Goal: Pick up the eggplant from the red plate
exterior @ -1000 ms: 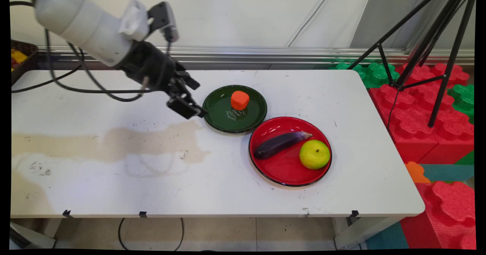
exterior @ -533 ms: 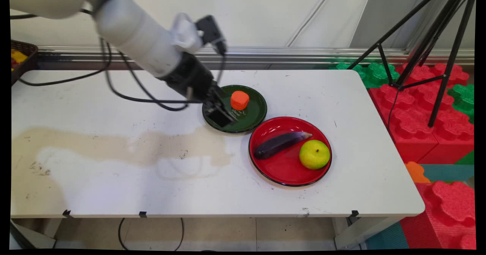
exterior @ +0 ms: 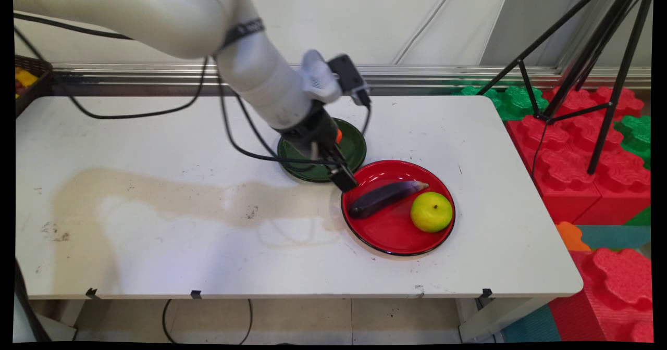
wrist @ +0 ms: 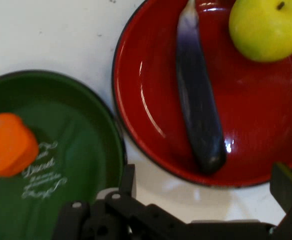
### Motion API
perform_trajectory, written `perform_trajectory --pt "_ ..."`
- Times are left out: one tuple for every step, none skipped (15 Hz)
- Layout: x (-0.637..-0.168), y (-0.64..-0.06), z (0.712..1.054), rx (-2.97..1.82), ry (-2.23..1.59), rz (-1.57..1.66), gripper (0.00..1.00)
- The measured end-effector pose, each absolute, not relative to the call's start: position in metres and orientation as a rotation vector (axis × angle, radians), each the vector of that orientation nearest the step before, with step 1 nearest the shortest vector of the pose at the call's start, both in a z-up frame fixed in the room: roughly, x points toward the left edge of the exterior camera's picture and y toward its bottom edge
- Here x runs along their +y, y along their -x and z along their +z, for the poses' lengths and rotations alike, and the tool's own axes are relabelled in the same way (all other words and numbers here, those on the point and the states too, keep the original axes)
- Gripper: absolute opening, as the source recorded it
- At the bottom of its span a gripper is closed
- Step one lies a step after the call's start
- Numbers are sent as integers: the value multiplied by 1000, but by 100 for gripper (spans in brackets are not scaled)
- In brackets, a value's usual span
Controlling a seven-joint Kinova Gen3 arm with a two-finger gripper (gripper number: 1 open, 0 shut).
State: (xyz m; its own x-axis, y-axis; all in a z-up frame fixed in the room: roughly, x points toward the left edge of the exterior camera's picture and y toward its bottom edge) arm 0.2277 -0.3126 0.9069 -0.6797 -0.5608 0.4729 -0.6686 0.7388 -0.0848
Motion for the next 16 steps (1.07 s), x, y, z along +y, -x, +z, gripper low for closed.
perform_trajectory --pt "-315 -223 903 -2524 -941 347 100" --pt "-319 -216 896 -2531 -943 341 100" --pt "-322 -211 892 -2535 -944 338 100" --pt "-326 -205 886 -2541 -945 334 100" --pt "-331 -198 878 -2546 -945 329 100" --pt "-336 -192 871 -2551 -943 322 100" --pt "-340 -186 865 -2555 -940 316 100" --pt "-344 -181 857 -2560 -934 308 100" --pt "-347 -176 850 -2564 -930 299 100" --pt "-350 -172 844 -2566 -929 291 100" --pt "-354 -168 837 -2568 -927 283 100" --pt "-357 -165 830 -2568 -929 276 100" --pt "-360 -163 825 -2568 -931 269 100" --pt "-362 -160 819 -2568 -934 262 100" --pt "-365 -158 813 -2567 -939 255 100" --pt "-367 -157 808 -2568 -944 250 100"
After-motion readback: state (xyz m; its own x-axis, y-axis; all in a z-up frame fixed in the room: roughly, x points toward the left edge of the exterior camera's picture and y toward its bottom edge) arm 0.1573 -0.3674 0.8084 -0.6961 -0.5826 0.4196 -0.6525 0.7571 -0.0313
